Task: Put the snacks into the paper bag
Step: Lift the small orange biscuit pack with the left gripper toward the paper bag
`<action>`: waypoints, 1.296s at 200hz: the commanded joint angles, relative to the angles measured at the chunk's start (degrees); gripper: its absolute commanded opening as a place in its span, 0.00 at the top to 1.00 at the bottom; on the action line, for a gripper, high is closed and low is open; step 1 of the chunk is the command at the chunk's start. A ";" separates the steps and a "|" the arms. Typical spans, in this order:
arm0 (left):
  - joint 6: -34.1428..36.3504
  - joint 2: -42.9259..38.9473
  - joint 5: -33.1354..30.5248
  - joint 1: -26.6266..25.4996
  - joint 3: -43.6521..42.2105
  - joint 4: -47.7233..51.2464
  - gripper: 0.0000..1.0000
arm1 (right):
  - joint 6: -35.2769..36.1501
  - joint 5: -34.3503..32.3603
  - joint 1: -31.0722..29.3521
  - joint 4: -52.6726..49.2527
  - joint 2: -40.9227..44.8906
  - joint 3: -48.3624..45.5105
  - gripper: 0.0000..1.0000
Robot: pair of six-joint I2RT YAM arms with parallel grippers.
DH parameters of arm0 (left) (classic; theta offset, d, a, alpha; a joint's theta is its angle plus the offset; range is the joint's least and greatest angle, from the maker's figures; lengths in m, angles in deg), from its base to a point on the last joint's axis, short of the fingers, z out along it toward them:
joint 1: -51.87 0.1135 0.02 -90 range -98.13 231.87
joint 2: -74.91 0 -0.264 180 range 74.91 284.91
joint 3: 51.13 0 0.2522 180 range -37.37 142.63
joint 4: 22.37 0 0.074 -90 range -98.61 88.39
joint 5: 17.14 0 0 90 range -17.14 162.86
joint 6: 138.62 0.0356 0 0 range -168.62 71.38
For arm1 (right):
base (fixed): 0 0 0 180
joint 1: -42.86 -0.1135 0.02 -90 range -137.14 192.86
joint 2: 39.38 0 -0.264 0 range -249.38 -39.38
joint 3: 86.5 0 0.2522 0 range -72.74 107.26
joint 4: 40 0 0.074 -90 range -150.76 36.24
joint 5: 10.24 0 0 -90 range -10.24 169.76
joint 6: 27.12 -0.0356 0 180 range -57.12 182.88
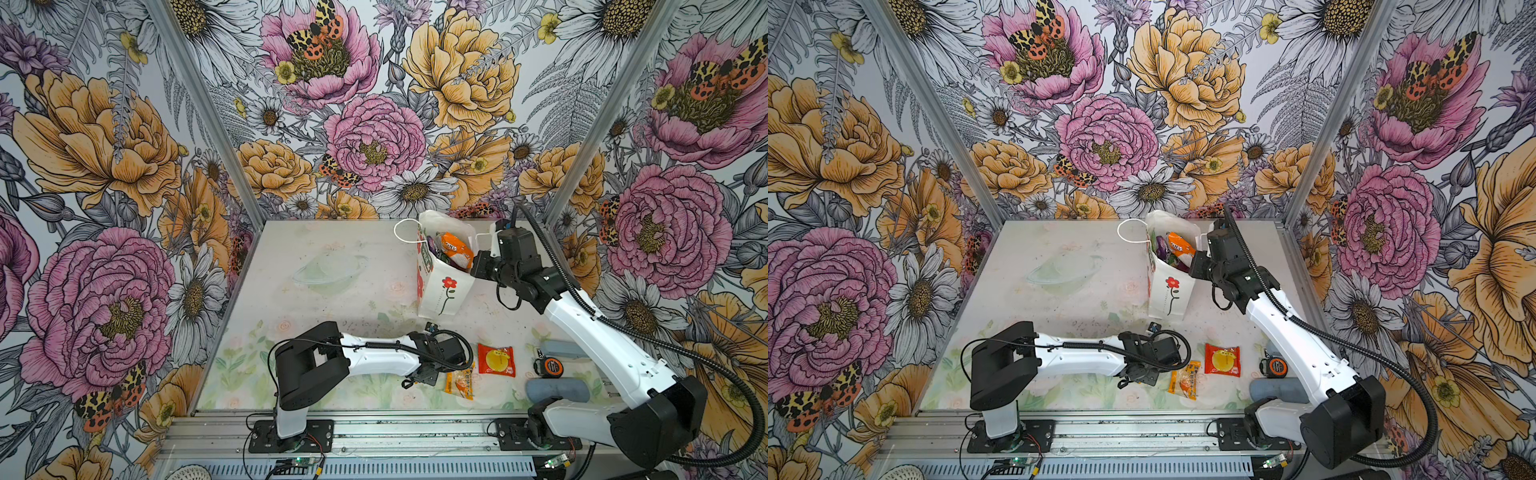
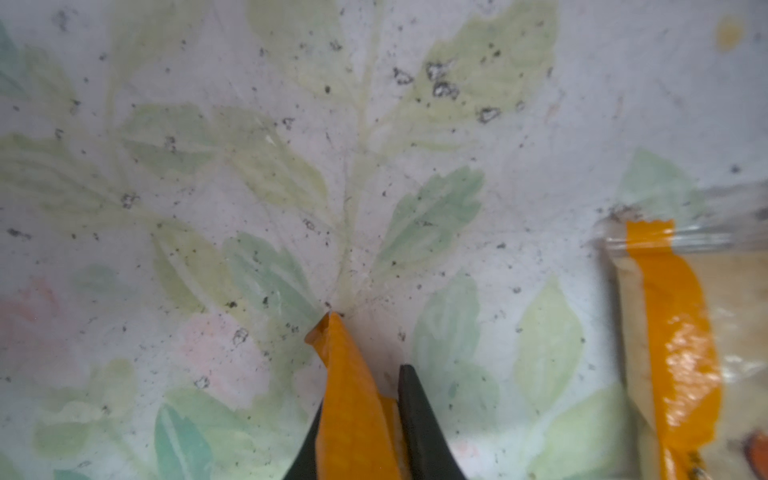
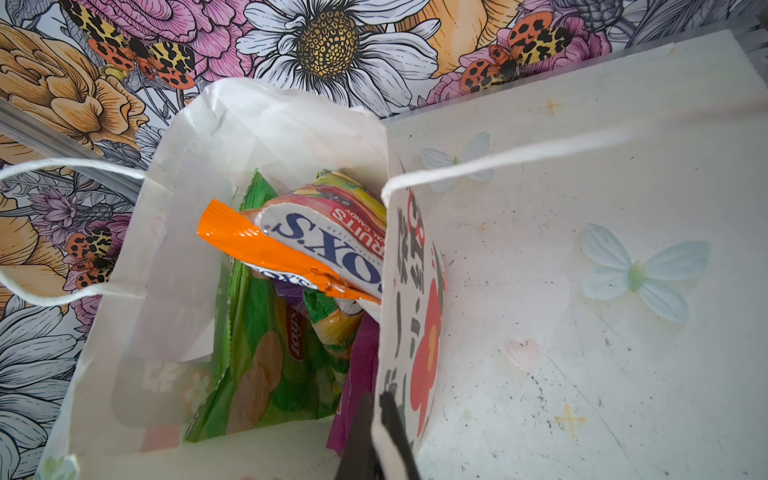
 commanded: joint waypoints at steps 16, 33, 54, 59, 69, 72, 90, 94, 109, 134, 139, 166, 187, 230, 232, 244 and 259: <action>2.74 -9.22 -3.90 1.25 -3.13 -3.00 0.99 | 0.71 -0.74 -0.01 3.92 2.84 0.54 1.00; 3.93 -13.19 -6.11 1.58 -4.12 -3.36 1.00 | 0.70 -0.71 0.01 3.92 2.81 0.62 1.00; 5.53 -18.18 -8.11 2.69 -5.02 -3.65 1.00 | 0.44 -0.53 0.03 3.92 2.48 1.00 1.00; 5.81 -19.50 -8.45 3.17 -5.11 -3.64 1.00 | 0.36 -0.48 -0.03 3.92 2.37 1.10 1.00; 6.55 -22.13 -8.83 4.48 -5.12 -3.64 1.00 | 0.34 -0.48 -0.02 3.92 2.35 1.31 1.00; 6.78 -22.96 -8.97 4.83 -5.04 -3.64 1.00 | 0.30 -0.56 0.00 3.92 2.38 1.32 1.00; 9.14 -27.62 -9.29 7.50 -3.58 -3.65 1.00 | 0.53 -0.67 0.00 3.92 2.32 1.58 1.00; 9.69 -28.51 -9.31 8.15 -3.00 -3.70 1.00 | 0.64 -0.67 -0.01 3.92 2.26 1.62 1.00; 11.86 -31.29 -8.76 10.65 -0.99 -4.15 1.00 | 0.63 -0.45 -0.02 3.92 2.22 1.94 1.00; 15.08 -32.86 -4.17 16.12 3.53 -6.74 1.00 | 0.42 -0.07 0.01 3.91 1.71 2.41 1.00; 15.40 -32.73 -3.09 17.20 4.74 -7.27 1.00 | 0.35 0.04 0.03 3.92 1.60 2.46 1.00; 17.17 -29.28 2.03 20.91 13.73 -9.21 1.00 | 0.08 0.15 -0.02 4.00 1.23 2.59 1.00; 18.52 -24.48 3.73 22.04 22.05 -9.11 1.00 | 0.00 -0.13 -0.02 4.05 1.24 2.62 1.00; 17.91 -13.68 9.18 24.34 36.61 -7.82 1.00 | -0.02 0.22 -0.06 3.92 1.17 2.73 1.00; 17.90 -13.14 9.30 24.43 37.52 -7.57 1.00 | -0.10 0.26 -0.06 3.96 1.17 2.73 1.00; 17.69 -9.69 9.70 24.87 41.94 -5.58 1.00 | -0.14 0.27 -0.10 3.92 1.46 2.63 1.00; 17.45 -5.70 9.57 25.21 46.71 -3.48 1.00 | -0.16 0.31 -0.07 3.91 1.60 2.49 1.00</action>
